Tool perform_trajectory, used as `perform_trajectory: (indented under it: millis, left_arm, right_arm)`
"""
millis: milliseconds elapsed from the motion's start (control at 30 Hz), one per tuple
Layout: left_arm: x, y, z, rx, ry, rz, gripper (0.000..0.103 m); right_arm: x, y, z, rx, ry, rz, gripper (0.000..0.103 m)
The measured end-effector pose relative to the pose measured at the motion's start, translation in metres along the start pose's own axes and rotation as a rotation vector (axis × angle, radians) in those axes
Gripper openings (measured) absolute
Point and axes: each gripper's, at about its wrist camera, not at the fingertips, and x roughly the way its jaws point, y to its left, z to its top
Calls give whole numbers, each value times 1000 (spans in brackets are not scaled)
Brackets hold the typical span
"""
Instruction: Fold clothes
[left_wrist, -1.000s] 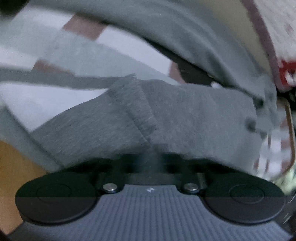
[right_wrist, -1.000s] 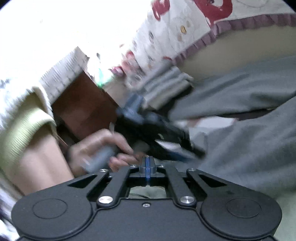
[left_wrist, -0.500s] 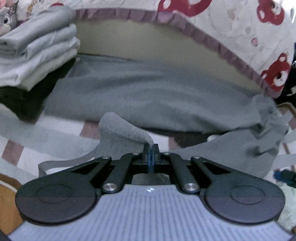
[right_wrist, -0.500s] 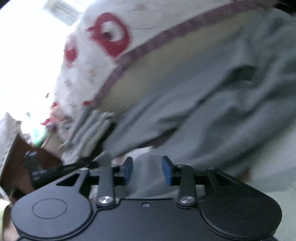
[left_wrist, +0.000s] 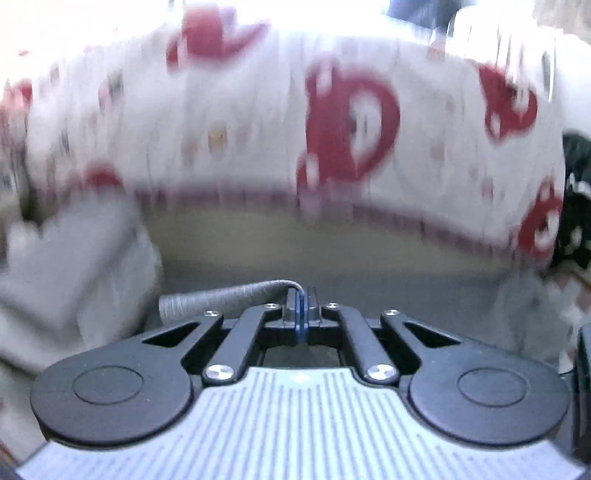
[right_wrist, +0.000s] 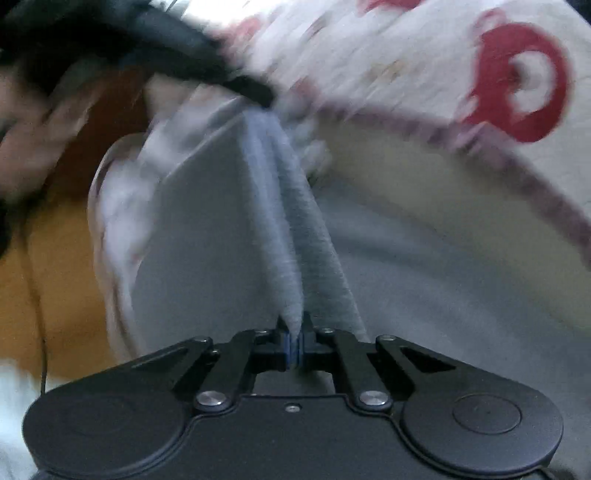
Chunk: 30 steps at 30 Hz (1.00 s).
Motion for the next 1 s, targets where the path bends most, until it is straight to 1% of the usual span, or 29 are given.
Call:
perform_trajectory:
  millis: [33, 67, 100, 133, 200, 233, 267, 300, 400, 467, 500, 533, 567, 600, 633, 667, 700, 733, 767, 800, 867, 900, 933, 967, 1000]
  left_arm:
    - [-10, 2, 15, 4, -66, -3, 1]
    - [-23, 5, 26, 4, -123, -16, 1]
    - [-37, 9, 33, 1, -169, -39, 1]
    - [-52, 12, 34, 1, -198, -52, 1]
    - [-76, 19, 28, -5, -216, -61, 1]
    - [-84, 24, 18, -17, -194, -61, 1]
    - [-89, 29, 5, -34, -159, -55, 1]
    - [-92, 36, -11, -58, -104, -38, 1]
    - [-81, 63, -83, -189, 137, 39, 1]
    - [-65, 79, -137, -263, 296, 94, 1]
    - [-58, 87, -164, -300, 376, 122, 1]
    - [-50, 95, -191, -337, 455, 150, 1]
    - [-43, 101, -212, -362, 519, 185, 1]
    - [-35, 105, -226, -378, 567, 227, 1]
    - [-32, 108, -233, -386, 592, 257, 1]
    - [-31, 110, -235, -389, 595, 277, 1]
    - [-31, 110, -231, -375, 584, 288, 1]
    - [-33, 108, -223, -347, 560, 290, 1]
    - [-34, 105, -214, -320, 537, 292, 1]
    - [-39, 101, -204, -289, 499, 293, 1]
    - [-56, 89, -181, -224, 397, 295, 1]
    - [-68, 82, -172, -197, 341, 297, 2]
    - [-79, 76, -167, -175, 295, 302, 2]
    - [-79, 74, -171, -175, 310, 313, 2]
    - [-73, 75, -182, -188, 372, 329, 1]
  right_arm:
    - [-14, -4, 14, 25, -106, -43, 6]
    - [-29, -3, 25, 47, -192, -77, 6]
    - [-44, 0, 34, 72, -261, -107, 6]
    - [-56, 5, 40, 92, -313, -128, 6]
    - [-63, 26, 32, 97, -303, -107, 7]
    - [-67, 36, 28, 100, -298, -97, 7]
    - [-71, 46, 24, 103, -293, -86, 7]
    - [-72, 55, 17, 109, -273, -73, 7]
    - [-40, 75, -31, 160, -63, -3, 8]
    - [-19, 86, -63, 199, 78, 47, 13]
    - [-10, 84, -76, 237, 154, 87, 13]
    - [-2, 82, -88, 275, 226, 126, 17]
    - [1, 77, -96, 312, 279, 157, 19]
    - [-1, 69, -102, 346, 306, 176, 19]
    - [-11, 60, -106, 364, 295, 177, 19]
    - [-26, 48, -107, 375, 269, 167, 22]
    - [-42, 34, -108, 391, 243, 152, 31]
    - [-60, 15, -111, 420, 214, 122, 42]
    - [-77, -4, -114, 450, 186, 92, 47]
    - [-96, -23, -118, 483, 160, 56, 47]
    - [-135, -69, -134, 569, 127, -61, 47]
    - [-154, -93, -141, 611, 113, -126, 47]
    - [-170, -117, -149, 649, 112, -216, 48]
    - [-185, -140, -157, 685, 108, -303, 48]
    - [-199, -162, -168, 720, 97, -381, 48]
